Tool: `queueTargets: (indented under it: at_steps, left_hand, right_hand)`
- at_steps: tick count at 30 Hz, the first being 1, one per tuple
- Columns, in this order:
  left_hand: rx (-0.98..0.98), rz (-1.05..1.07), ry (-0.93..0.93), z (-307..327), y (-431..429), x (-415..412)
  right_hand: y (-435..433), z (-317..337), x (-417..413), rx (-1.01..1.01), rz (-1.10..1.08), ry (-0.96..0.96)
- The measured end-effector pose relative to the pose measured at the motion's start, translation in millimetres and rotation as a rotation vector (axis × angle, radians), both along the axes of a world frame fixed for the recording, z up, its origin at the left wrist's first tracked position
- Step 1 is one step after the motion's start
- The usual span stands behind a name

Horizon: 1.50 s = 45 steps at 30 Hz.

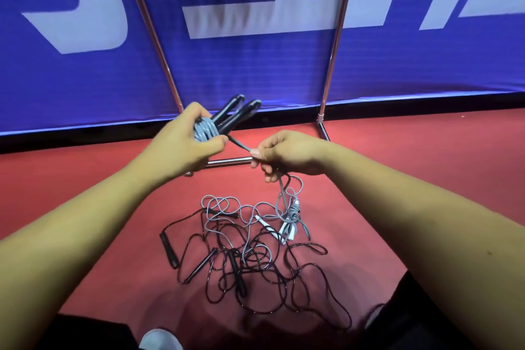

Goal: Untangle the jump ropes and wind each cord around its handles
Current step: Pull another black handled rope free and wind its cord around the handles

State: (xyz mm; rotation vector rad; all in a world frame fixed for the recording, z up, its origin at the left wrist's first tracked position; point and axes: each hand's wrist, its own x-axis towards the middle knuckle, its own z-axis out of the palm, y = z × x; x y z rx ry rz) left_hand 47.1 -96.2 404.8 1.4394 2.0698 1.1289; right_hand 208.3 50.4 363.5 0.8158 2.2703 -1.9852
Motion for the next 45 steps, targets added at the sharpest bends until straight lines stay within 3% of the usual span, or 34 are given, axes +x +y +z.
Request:
queueTargets:
  at_steps: [4, 7, 14, 22, 26, 29, 35, 40, 45]
  left_hand:
    - [0.003, 0.086, -0.153, 0.1, 2.4, -27.9]
    - [0.032, 0.193, -0.143, 0.3, 2.8, -46.9]
    - [-0.035, 0.331, 0.136, -12.6, -11.7, -92.0]
    - [-0.159, 0.358, 0.394, -26.0, -16.3, -116.8]
    - [-0.321, 0.337, 0.631, -38.4, -10.1, -114.7]
    - [-0.482, 0.263, 0.721, -48.4, -5.4, -106.3]
    - [-0.665, -0.111, 0.728, -62.6, 2.9, -54.4]
    - [-0.562, -0.395, 0.721, -55.4, 9.0, 6.5]
    - [-0.381, -0.538, 0.479, -42.2, 0.3, 30.0]
  right_hand:
    - [-16.0, -0.9, -9.4, -0.060, 0.009, 0.027]
    - [-24.3, -1.5, -10.8, -0.091, 0.027, -0.013]
    - [-35.0, 5.2, -13.0, -0.130, -0.052, 0.023]
    - [-44.4, 19.7, -14.0, 0.019, 0.033, -0.099]
    - [-50.1, 29.5, -15.9, 0.098, 0.087, -0.038]
    - [-50.8, 37.8, -11.4, 0.156, 0.159, 0.042]
    - [-28.5, 53.6, -4.1, 0.345, -0.062, 0.149]
    - [-9.1, 56.1, -0.4, 0.437, -0.223, 0.190]
    - [17.2, 49.4, 11.9, 0.623, -0.311, 0.140]
